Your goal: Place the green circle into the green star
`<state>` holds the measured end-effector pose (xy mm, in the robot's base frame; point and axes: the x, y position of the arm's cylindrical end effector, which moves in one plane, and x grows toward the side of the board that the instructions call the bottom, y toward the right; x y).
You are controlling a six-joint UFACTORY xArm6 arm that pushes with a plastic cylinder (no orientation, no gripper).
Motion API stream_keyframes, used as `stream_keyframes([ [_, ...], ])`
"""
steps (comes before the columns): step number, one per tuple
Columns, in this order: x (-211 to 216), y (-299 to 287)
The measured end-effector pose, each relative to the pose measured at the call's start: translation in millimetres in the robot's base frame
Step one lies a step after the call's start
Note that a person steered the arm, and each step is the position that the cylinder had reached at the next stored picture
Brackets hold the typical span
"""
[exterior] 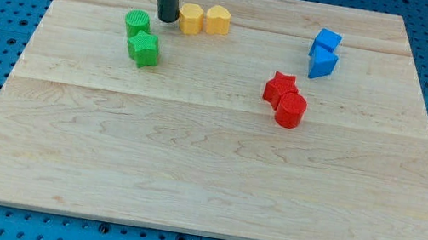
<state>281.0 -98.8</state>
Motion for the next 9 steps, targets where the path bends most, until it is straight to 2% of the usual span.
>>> stream_keyframes([
  [2, 0, 42],
  [3, 0, 42],
  [5, 0, -40],
  [9, -10, -68],
])
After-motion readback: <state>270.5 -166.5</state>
